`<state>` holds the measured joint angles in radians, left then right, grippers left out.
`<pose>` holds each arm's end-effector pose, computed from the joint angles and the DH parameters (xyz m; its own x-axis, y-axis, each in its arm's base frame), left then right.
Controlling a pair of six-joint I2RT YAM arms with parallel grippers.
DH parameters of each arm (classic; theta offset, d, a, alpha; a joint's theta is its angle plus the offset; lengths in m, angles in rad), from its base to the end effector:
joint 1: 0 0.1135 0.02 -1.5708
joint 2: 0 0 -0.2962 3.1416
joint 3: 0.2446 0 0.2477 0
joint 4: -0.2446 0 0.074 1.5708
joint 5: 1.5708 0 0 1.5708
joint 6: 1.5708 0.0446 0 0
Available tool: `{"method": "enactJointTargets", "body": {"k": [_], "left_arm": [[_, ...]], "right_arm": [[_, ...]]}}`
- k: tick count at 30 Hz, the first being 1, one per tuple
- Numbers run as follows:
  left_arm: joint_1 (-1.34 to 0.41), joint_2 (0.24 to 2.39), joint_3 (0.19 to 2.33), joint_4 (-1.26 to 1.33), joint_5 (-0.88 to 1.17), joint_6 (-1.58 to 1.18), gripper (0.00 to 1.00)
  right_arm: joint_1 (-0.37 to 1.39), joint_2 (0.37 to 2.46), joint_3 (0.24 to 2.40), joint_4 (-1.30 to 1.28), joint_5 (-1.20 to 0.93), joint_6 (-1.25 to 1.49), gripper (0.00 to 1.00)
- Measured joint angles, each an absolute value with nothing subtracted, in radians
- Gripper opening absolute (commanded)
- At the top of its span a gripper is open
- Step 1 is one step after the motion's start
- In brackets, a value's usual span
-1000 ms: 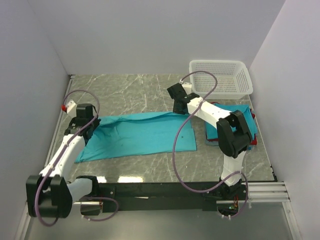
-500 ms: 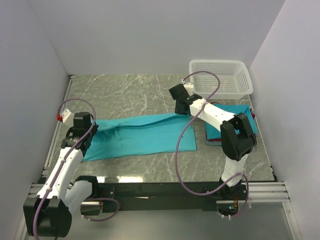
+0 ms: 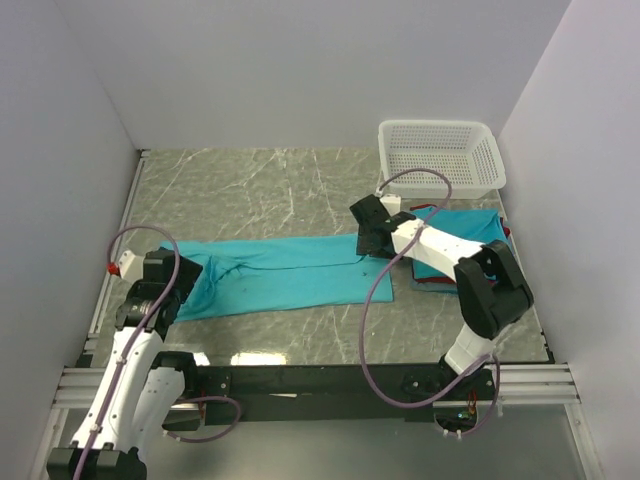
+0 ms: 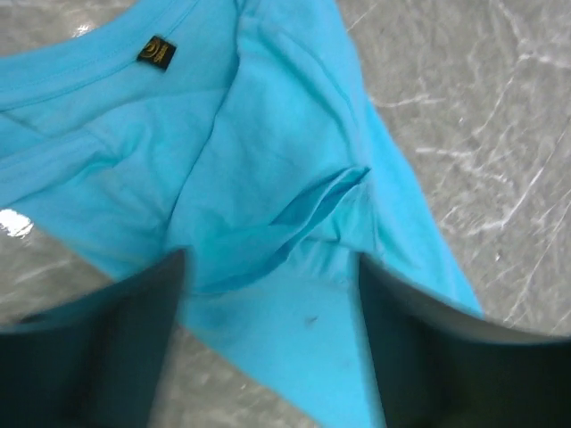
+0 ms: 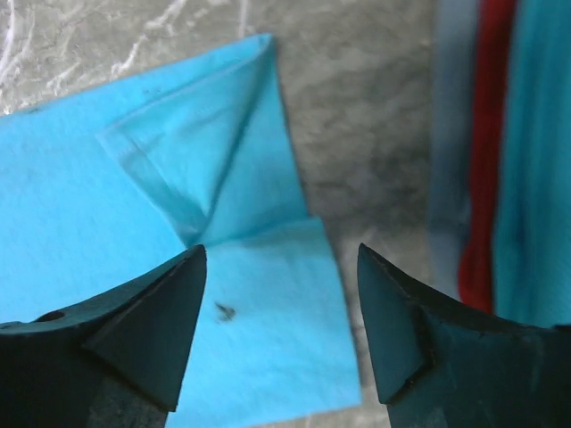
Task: Fold and stack the t-shirts
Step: Fold the tshirt
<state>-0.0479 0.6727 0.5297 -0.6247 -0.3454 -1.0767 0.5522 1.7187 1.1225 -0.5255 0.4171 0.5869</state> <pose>0.1188 0.0094 0.2426 -0.1544 -0.8219 -0.5482 -0.7047 0.4805 -0.5219 0.3041 0.1661 0.2178 -0.8213 0.0887 -0.5636 0.1501 0.9866 -0.0634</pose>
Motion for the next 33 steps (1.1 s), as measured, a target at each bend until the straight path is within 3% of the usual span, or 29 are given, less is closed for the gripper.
{"method": "enactJointTargets", "body": {"k": [2, 9, 24, 33], "left_arm": [[-0.048, 0.651, 0.535, -0.667, -0.337, -1.086, 0.99], [-0.049, 0.659, 0.598, -0.684, -0.336, -1.083, 1.00], [-0.049, 1.255, 0.669, -0.284, -0.205, -0.972, 0.99], [-0.048, 1.294, 0.670, -0.199, -0.196, -0.960, 0.99]], "right_arm": [[0.552, 1.674, 1.093, -0.532, 0.427, 0.592, 0.76], [0.553, 1.583, 1.105, -0.501, 0.410, 0.559, 0.85], [0.600, 1.987, 1.389, -0.503, 0.404, 0.395, 0.87], [0.571, 2.002, 1.388, -0.539, 0.492, 0.431, 0.87]]}}
